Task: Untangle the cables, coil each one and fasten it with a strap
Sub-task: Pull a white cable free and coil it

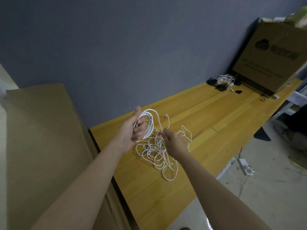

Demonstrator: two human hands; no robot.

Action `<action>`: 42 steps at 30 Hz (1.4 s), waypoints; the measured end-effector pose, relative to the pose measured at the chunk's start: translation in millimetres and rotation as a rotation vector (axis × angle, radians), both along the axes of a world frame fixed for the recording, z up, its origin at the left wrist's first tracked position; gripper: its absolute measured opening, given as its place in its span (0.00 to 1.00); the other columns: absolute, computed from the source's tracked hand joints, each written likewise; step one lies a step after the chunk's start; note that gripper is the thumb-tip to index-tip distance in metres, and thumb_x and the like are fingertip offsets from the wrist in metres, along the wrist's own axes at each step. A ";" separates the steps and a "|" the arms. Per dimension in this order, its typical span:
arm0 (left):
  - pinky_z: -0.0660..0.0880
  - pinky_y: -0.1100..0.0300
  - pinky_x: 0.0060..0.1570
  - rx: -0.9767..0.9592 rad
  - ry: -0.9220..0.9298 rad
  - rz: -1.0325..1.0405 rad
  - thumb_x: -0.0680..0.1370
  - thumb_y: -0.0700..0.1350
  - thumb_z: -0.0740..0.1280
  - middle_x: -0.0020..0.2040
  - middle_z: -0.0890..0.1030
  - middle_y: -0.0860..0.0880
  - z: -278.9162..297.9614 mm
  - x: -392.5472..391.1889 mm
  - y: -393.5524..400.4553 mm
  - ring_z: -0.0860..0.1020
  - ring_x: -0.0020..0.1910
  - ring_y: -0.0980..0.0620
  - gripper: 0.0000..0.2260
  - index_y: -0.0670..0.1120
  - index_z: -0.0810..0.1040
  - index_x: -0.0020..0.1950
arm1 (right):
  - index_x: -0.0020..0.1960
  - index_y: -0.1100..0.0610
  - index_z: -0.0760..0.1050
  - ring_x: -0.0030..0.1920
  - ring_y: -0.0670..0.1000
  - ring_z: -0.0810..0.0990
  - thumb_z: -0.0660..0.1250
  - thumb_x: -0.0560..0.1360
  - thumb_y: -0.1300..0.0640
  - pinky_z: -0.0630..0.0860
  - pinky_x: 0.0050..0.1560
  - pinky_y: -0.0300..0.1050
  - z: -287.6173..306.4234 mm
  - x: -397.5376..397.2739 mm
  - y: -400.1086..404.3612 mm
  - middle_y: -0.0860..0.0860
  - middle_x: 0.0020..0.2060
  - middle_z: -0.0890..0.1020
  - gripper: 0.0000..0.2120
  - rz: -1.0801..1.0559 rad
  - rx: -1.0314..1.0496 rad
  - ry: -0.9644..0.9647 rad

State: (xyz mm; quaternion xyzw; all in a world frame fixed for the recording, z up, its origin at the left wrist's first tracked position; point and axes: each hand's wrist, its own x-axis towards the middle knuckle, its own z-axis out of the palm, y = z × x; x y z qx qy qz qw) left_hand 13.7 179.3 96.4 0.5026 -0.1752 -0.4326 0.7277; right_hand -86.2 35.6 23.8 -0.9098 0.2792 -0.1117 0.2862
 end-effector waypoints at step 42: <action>0.62 0.66 0.27 0.450 -0.788 -0.387 0.78 0.56 0.64 0.24 0.68 0.59 -13.6 -6.6 -2.5 0.66 0.24 0.63 0.13 0.48 0.75 0.41 | 0.47 0.56 0.80 0.43 0.47 0.71 0.63 0.74 0.46 0.70 0.43 0.41 8.0 -22.6 1.0 0.46 0.37 0.80 0.15 0.167 -0.211 -0.460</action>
